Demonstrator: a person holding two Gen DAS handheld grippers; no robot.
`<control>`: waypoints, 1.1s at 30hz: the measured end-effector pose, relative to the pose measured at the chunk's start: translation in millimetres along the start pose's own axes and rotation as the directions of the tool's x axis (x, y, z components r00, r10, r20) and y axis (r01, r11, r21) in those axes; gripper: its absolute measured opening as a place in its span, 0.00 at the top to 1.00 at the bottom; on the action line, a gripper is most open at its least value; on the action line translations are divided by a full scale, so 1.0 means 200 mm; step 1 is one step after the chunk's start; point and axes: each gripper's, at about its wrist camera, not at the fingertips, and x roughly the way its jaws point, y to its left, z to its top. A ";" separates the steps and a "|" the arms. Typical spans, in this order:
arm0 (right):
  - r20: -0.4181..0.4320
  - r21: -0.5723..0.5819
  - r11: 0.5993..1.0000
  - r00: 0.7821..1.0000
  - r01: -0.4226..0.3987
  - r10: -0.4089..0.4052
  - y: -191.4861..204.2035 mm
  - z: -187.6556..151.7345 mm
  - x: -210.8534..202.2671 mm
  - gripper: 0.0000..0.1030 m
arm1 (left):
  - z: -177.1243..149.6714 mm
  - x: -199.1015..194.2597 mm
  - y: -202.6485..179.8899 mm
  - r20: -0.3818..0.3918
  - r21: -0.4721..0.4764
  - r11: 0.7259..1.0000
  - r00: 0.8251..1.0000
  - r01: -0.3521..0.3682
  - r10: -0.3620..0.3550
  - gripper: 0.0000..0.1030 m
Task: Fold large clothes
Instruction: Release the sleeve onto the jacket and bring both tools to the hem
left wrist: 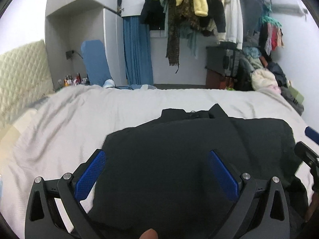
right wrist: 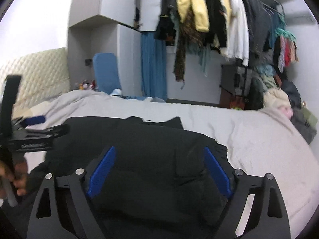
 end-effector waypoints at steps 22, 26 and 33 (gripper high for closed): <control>-0.176 0.001 1.000 0.984 0.025 -0.025 -0.02 -0.21 0.49 0.12 | -0.13 0.53 -0.05 -0.088 0.021 0.999 0.995 0.049 -0.047 0.00; -0.213 0.008 1.000 0.977 0.006 -0.004 -0.02 -0.15 0.32 0.12 | -0.12 0.39 -0.02 -0.114 -0.009 0.999 0.993 0.032 -0.033 0.00; -0.078 -0.050 0.999 0.997 -0.012 0.008 0.06 0.08 -0.31 0.12 | 0.01 -0.08 0.07 -0.087 -0.029 0.998 0.995 0.048 -0.050 0.00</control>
